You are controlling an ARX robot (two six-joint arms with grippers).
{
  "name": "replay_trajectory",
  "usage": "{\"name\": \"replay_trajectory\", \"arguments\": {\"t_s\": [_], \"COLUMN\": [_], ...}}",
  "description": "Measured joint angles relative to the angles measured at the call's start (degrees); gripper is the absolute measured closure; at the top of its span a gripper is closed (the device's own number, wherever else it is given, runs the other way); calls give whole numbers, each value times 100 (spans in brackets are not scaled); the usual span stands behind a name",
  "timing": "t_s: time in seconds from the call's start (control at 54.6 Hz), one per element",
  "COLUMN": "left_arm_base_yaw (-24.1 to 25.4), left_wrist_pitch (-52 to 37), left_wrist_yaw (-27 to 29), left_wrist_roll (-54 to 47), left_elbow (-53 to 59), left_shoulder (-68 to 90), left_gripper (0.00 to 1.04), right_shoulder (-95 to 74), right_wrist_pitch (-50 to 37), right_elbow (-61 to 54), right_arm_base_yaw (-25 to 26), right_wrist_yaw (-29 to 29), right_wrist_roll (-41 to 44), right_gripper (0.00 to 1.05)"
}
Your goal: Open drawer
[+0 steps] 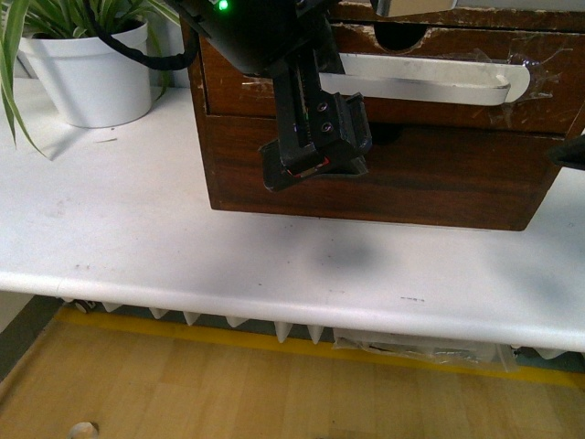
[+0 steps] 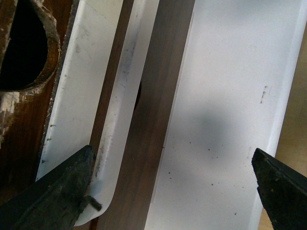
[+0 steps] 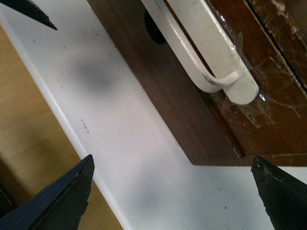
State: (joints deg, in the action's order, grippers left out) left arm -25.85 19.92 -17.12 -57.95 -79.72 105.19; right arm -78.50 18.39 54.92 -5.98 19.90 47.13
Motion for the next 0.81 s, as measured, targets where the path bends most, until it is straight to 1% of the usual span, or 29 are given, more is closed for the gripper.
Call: {"name": "replay_trajectory", "arguments": {"t_s": [0.128,0.422,0.623,0.807], "left_arm_base_yaw": [11,83,116,133], "left_wrist_pitch": [195,201,201,260], "left_wrist_yaw": [-66,-243,-306,-330], "left_wrist_roll": [-61,-44,-26,-28], "left_elbow": [-96,-103,-96,-96], "left_shoulder": [13,15,15,15], "left_gripper": [6,6,6,6], "right_shoulder": [-310,-1147,-1331,-1432], "right_wrist_pitch": [-85,-269,-520,-490], "right_elbow": [227,739,761,811], "right_arm_base_yaw": [-146,-664,-726,-745], "right_wrist_yaw": [2,-52,-142,-166], "right_wrist_roll": [-2,-103,-103,-76], "right_gripper": [9,9,9,9]}}
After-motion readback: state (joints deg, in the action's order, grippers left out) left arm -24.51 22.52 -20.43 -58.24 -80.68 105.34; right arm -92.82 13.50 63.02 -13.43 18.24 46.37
